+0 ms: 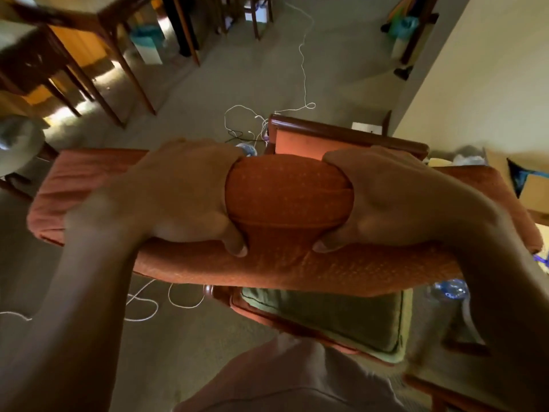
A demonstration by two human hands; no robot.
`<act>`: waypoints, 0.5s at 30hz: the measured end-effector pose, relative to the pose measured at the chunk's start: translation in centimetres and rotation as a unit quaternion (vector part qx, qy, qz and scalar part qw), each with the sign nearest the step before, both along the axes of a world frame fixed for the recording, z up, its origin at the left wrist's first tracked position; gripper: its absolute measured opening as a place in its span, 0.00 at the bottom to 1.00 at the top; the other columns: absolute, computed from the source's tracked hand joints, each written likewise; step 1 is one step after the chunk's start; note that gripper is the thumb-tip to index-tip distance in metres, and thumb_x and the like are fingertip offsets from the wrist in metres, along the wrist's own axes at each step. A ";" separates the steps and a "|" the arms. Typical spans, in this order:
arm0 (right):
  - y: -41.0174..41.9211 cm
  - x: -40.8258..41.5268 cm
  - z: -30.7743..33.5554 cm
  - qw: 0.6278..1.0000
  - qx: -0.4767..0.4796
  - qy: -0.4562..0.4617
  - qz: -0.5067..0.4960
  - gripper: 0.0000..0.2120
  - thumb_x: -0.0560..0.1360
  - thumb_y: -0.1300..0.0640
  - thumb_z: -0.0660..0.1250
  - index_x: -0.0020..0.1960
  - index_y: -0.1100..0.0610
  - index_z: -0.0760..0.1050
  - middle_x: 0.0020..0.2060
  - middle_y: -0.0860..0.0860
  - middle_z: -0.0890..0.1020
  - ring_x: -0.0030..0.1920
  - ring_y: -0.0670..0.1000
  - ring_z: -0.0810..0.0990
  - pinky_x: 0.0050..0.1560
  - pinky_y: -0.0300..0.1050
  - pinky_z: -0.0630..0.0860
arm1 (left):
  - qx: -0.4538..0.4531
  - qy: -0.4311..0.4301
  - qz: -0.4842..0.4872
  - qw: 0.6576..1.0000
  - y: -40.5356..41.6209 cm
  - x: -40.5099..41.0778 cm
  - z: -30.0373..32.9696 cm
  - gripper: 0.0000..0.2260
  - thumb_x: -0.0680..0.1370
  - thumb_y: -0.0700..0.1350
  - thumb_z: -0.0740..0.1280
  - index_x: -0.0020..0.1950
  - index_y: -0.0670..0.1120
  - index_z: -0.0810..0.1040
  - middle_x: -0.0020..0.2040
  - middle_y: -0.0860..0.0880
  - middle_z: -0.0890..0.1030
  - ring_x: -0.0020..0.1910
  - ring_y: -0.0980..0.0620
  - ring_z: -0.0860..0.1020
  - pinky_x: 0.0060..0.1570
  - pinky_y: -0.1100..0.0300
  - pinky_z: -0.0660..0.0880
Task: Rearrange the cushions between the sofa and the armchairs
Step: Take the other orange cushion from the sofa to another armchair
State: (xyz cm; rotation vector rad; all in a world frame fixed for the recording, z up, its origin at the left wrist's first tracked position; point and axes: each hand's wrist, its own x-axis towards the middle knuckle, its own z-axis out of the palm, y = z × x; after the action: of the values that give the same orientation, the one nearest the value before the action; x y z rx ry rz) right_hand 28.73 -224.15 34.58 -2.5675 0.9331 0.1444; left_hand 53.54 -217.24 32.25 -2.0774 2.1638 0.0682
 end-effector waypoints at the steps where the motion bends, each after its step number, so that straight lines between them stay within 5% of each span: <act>1: -2.0 0.0 -0.1 1.000 -0.009 -0.002 0.000 0.35 0.57 0.26 0.75 0.58 0.38 0.68 0.44 0.34 0.72 0.43 0.39 0.71 0.45 0.39 0.65 | 0.001 -0.006 -0.004 1.000 -1.5 0.5 -0.4 0.38 0.52 0.77 0.72 0.55 0.59 0.72 0.47 0.57 0.78 0.43 0.50 0.78 0.48 0.50 0.78; 6: -11.5 -0.1 -0.5 1.000 -0.018 -0.022 -0.011 0.39 0.57 0.28 0.75 0.64 0.40 0.68 0.43 0.32 0.68 0.42 0.39 0.68 0.52 0.43 0.65 | -0.026 0.067 -0.026 0.997 -10.7 -0.4 0.0 0.36 0.52 0.71 0.76 0.53 0.56 0.72 0.49 0.57 0.77 0.45 0.51 0.74 0.51 0.53 0.71; 9: -17.3 -0.7 -1.4 0.998 -0.046 -0.020 -0.026 0.40 0.58 0.27 0.74 0.62 0.45 0.70 0.50 0.40 0.76 0.44 0.44 0.72 0.50 0.45 0.67 | -0.045 0.112 -0.044 0.992 -16.3 -0.9 -0.3 0.35 0.52 0.71 0.78 0.51 0.58 0.69 0.49 0.59 0.70 0.47 0.56 0.66 0.52 0.57 0.60; 15: -26.8 -1.6 -5.1 0.993 -0.115 -0.001 -0.036 0.39 0.59 0.26 0.75 0.59 0.50 0.72 0.50 0.47 0.79 0.45 0.49 0.73 0.50 0.45 0.65 | -0.048 0.115 -0.070 0.990 -27.1 -1.1 -4.8 0.43 0.53 0.71 0.77 0.60 0.49 0.74 0.57 0.52 0.77 0.57 0.48 0.73 0.63 0.51 0.62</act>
State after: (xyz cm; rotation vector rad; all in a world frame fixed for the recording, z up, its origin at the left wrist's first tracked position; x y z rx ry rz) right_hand 27.12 -250.92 29.48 -2.7367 1.0974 0.0125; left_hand 52.49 -244.35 27.41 -2.0514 2.4891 0.2018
